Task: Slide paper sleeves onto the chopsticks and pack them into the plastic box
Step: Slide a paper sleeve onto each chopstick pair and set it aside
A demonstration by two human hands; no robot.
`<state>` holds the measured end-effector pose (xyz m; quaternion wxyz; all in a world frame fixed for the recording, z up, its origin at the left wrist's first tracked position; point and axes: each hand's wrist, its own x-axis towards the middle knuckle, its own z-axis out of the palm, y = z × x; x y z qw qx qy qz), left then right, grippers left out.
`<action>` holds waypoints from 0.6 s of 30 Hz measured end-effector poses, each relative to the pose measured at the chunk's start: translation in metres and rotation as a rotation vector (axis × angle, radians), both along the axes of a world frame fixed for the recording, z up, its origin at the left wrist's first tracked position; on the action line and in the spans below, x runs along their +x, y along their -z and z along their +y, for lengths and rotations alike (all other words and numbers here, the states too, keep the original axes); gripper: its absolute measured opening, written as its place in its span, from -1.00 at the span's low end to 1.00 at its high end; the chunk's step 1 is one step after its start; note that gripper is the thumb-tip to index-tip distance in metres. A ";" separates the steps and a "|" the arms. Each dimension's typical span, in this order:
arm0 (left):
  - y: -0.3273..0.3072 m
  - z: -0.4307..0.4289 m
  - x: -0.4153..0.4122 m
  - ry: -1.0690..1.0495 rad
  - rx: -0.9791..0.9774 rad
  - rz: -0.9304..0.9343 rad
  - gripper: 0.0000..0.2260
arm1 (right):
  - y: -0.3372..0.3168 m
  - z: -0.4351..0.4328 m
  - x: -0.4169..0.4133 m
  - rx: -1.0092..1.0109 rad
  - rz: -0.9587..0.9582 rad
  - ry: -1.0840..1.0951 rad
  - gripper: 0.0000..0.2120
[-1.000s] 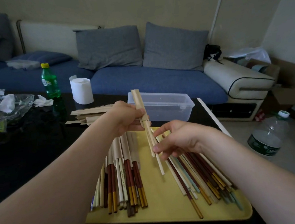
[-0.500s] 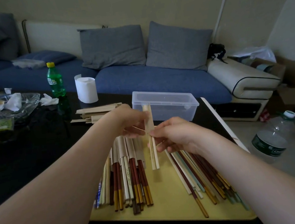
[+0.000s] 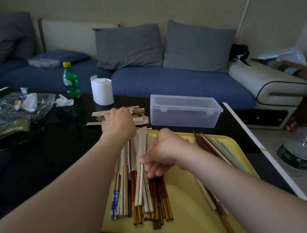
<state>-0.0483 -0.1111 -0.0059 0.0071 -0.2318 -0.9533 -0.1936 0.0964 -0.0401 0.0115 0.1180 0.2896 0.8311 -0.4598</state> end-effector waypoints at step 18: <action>0.019 0.029 -0.026 0.214 -0.267 0.110 -0.71 | 0.026 0.053 -0.021 0.340 0.221 0.119 -0.66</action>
